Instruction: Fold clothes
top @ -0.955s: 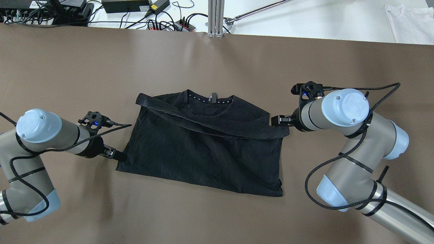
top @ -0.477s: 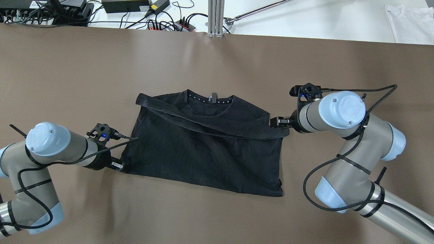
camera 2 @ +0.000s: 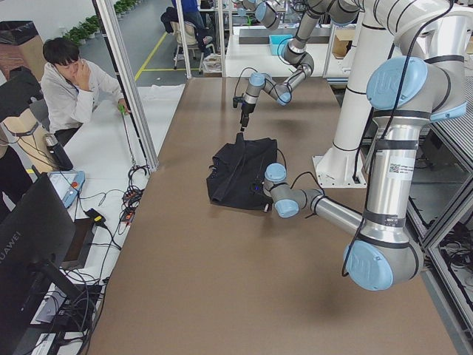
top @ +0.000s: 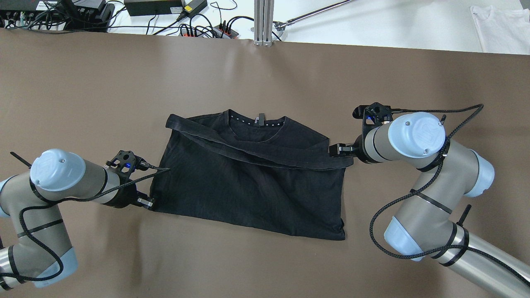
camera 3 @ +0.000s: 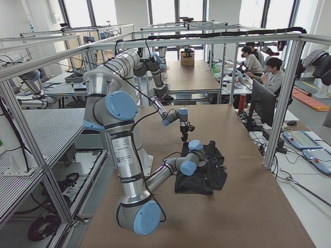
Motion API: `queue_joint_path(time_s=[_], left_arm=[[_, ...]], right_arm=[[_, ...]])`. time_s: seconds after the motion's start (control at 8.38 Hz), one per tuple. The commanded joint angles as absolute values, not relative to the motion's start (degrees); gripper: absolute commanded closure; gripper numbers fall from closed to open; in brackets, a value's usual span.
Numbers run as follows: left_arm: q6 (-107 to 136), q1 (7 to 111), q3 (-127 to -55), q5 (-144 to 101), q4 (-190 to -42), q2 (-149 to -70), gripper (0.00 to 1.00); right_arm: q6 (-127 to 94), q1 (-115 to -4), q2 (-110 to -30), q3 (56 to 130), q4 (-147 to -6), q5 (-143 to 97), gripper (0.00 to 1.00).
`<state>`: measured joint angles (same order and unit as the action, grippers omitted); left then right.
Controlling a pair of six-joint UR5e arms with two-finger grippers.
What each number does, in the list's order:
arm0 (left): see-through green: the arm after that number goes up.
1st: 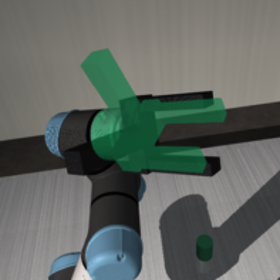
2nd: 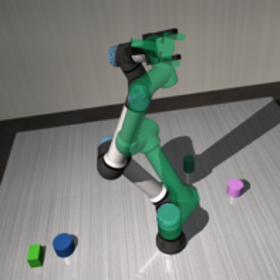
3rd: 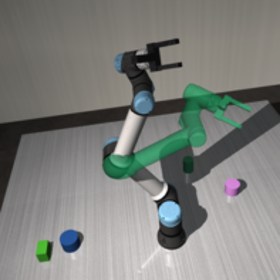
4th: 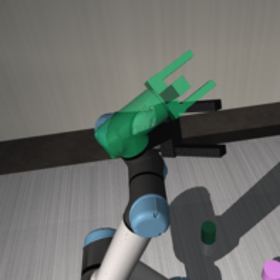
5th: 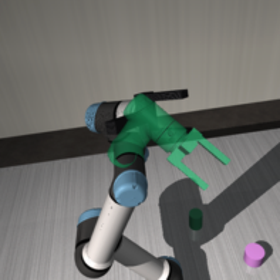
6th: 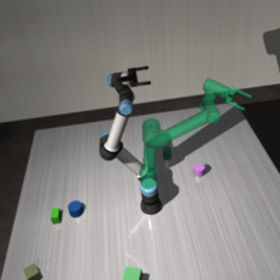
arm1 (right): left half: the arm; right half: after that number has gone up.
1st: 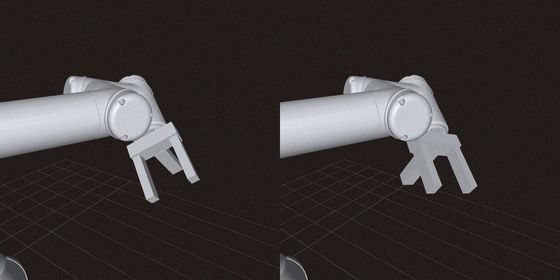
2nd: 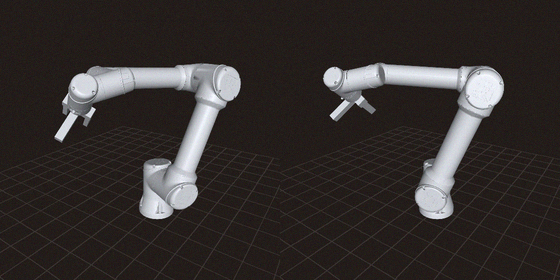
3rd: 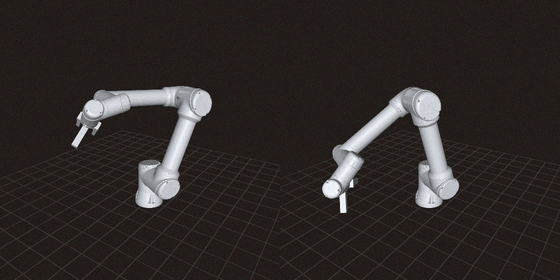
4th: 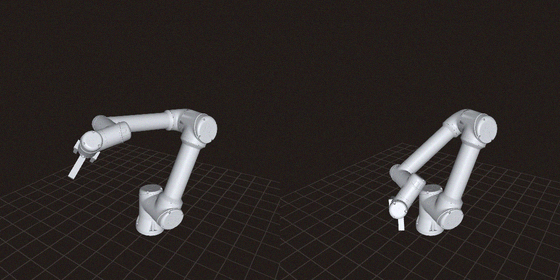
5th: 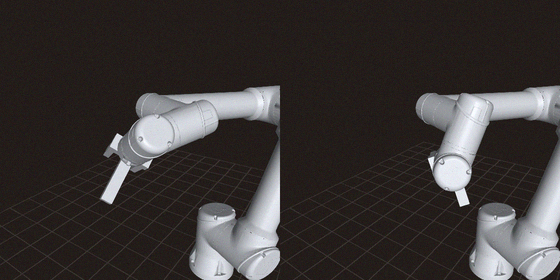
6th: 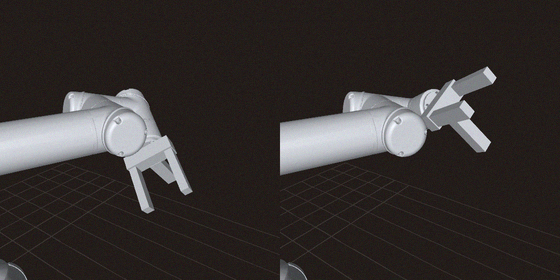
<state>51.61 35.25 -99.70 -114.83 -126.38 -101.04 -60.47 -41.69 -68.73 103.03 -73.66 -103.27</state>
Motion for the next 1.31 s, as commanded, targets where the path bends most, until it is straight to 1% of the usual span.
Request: queue_joint_path(time_s=[0.0,0.12,0.24,0.36,0.48,0.72,0.95,1.07,1.19], left_arm=[[50.7,40.4,-99.1,-115.0,-125.8,-101.2,1.00],[50.0,44.1,-97.4,-115.2,-125.6,-101.9,1.00],[47.0,47.1,-94.1,-115.3,-125.2,-104.8,1.00],[43.5,50.0,-89.0,-115.2,-121.9,-110.6,1.00],[41.7,52.1,-82.1,-115.0,-118.6,-118.0,1.00],[41.0,55.3,-65.0,-114.8,-118.9,-132.5,1.00],[41.0,55.4,-48.2,-110.1,-120.1,-146.3,1.00],[41.0,55.3,-41.3,-109.2,-122.4,-150.2,1.00],[40.9,55.4,-39.2,-108.8,-125.6,-150.8,1.00]], right_arm=[[-60.5,-41.7,-68.7,103.0,-73.7,-103.3,0.06],[-60.5,-41.7,-68.7,103.0,-73.7,-103.3,0.06],[-60.5,-41.7,-68.7,103.0,-73.7,-103.3,0.06],[-60.5,-41.7,-68.8,102.9,-73.7,-103.3,0.06],[-60.4,-41.7,-68.8,102.9,-73.8,-103.3,0.06],[-60.5,-41.7,-68.7,102.9,-73.8,-103.3,0.06],[-60.5,-41.7,-68.7,102.9,-73.8,-103.3,0.06],[-60.5,-41.7,-68.6,102.9,-73.8,-103.3,0.06],[-60.5,-41.7,-68.6,102.9,-73.8,-103.0,0.06]])
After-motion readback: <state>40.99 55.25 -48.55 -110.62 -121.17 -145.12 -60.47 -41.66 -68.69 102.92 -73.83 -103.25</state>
